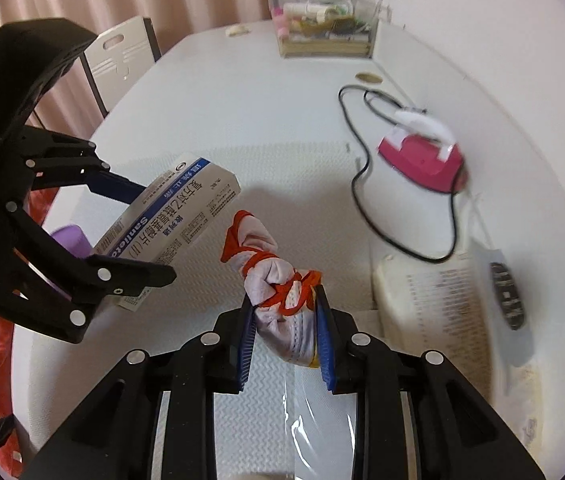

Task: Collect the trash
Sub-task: 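Grasp the red-white sock bundle with the right tool while the left tool grasps the Sanlietong box, then carry the sock bundle and Sanlietong box with both tools over the orange bin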

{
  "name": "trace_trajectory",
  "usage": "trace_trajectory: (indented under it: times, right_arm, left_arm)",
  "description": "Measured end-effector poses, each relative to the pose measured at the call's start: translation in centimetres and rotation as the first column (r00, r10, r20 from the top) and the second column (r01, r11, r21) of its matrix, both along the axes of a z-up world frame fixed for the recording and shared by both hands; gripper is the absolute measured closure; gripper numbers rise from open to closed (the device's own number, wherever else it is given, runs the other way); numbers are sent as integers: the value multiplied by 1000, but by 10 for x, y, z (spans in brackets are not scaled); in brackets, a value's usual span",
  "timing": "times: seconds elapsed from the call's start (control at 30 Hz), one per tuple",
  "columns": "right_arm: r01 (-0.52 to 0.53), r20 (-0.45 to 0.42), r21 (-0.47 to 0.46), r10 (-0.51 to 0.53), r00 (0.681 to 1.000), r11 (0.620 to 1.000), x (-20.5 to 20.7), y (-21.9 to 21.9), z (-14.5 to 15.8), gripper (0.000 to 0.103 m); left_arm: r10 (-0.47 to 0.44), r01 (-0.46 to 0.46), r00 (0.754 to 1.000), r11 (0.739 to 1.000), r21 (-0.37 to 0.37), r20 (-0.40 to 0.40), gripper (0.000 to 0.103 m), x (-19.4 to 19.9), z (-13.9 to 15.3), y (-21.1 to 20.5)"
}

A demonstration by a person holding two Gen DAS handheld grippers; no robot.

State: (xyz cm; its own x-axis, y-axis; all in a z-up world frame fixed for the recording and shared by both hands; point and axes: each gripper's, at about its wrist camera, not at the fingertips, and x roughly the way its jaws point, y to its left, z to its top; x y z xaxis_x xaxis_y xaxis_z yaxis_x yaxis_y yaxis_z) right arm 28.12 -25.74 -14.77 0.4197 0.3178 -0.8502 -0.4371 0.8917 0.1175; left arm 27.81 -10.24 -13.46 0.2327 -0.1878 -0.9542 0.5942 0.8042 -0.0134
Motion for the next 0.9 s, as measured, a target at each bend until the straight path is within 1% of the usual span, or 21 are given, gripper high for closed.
trace_trajectory:
  times: [0.1,0.23,0.4,0.5,0.53,0.7,0.73,0.9]
  right_arm:
    - [-7,30,5,6,1000,1000,-11,-3,20,76]
    - [-29,69,10,28,997,1000,-27,-6,45,76]
    - [-100,130,17,97,987,995,-61,-3,83,76]
    - [-153,153,37,146,977,988,-82,3,102,76]
    - [-166,157,41,157,975,985,-86,6,106,76]
    - [-268,176,68,253,951,961,-121,23,130,76]
    - [-296,184,66,280,942,953,-129,30,134,76]
    - [-395,200,65,376,905,916,-159,60,145,76]
  left_arm:
    - [-10,10,999,1000,-11,33,33,-11,19,2]
    - [-15,16,997,1000,-17,82,33,-39,45,8]
    - [-13,17,989,1000,-23,148,33,-81,85,30]
    - [3,2,985,1000,-31,175,33,-104,96,39]
    - [10,-4,982,999,-32,188,33,-116,102,44]
    - [70,-64,976,997,-34,207,33,-159,115,71]
    - [85,-81,974,996,-28,210,33,-168,116,76]
    - [191,-190,958,981,-29,212,33,-211,122,115]
